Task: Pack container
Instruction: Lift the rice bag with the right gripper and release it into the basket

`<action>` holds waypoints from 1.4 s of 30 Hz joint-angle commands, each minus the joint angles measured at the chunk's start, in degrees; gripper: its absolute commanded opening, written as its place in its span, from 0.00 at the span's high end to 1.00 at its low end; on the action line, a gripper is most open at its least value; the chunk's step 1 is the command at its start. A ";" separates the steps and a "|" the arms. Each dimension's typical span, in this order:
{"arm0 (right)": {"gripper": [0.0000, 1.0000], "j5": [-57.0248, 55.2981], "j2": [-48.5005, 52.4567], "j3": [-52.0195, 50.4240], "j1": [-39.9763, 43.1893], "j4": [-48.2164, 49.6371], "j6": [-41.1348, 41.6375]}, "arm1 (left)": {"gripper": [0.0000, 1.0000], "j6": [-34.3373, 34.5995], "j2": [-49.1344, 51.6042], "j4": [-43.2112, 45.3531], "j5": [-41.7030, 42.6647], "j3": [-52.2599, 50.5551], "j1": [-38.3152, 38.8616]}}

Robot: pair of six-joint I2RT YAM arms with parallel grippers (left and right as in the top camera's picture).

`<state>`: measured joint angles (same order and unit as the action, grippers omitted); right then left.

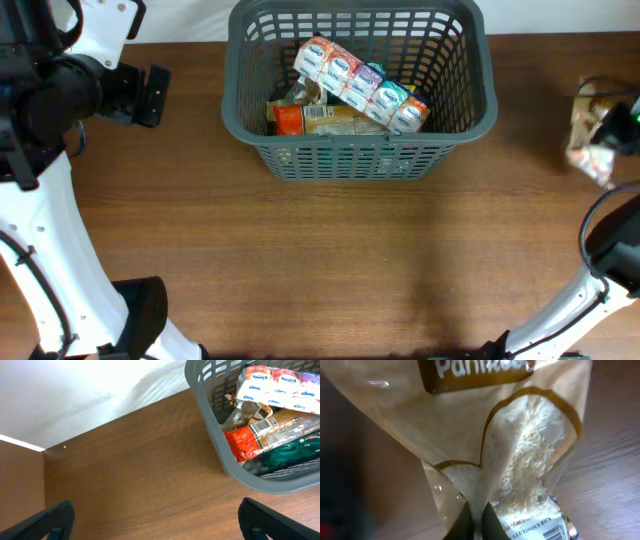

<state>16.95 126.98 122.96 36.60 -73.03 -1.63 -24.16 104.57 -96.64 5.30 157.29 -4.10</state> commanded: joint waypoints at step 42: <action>0.96 -11.19 -9.84 31.04 -52.72 -5.66 -16.50 | 0.01 0.55 -0.13 0.00 -0.22 0.04 -0.20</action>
<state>9.32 122.87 152.86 -15.55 -77.82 -19.46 -24.16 104.57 -96.64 5.30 157.29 -4.10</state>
